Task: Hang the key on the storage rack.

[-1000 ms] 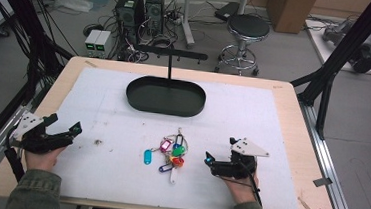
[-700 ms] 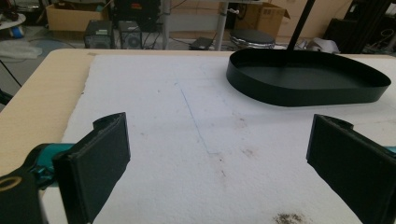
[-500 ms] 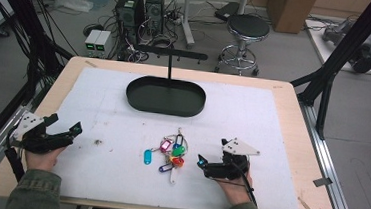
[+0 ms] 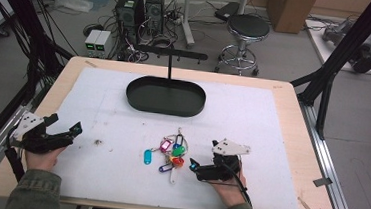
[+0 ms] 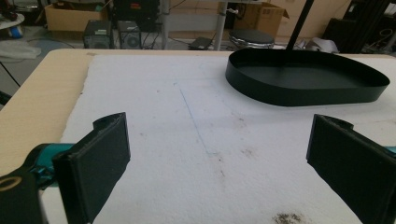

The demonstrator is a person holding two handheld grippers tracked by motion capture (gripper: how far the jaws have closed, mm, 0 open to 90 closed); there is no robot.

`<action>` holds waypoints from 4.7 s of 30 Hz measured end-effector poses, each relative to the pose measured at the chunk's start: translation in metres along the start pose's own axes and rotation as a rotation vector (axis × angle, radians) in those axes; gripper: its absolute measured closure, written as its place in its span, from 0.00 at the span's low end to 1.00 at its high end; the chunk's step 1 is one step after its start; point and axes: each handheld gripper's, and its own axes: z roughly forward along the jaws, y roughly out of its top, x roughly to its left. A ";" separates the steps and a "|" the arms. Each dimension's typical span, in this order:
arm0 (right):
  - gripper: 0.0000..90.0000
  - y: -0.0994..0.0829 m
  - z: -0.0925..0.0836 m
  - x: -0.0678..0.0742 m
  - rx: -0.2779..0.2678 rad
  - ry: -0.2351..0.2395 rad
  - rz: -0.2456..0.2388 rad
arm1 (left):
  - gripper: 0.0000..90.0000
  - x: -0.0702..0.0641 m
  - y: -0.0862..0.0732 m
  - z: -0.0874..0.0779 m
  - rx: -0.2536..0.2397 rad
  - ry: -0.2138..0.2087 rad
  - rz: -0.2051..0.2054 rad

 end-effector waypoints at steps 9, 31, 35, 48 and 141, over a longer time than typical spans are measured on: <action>0.02 0.007 0.009 0.009 0.028 0.031 -0.044 | 0.07 0.000 0.000 0.000 0.003 0.000 0.002; 0.09 0.019 0.031 0.017 0.141 0.155 -0.109 | 0.07 -0.001 0.000 0.000 0.007 -0.001 0.009; 0.18 0.023 0.037 0.022 0.168 0.193 -0.152 | 0.07 -0.001 0.000 0.000 0.008 0.000 0.009; 0.48 0.023 0.041 0.026 0.189 0.280 -0.217 | 0.07 -0.001 0.000 0.000 0.009 0.000 0.011; 0.98 0.126 -0.006 -0.012 -0.160 0.280 0.054 | 0.07 -0.001 0.000 0.002 0.004 -0.003 0.009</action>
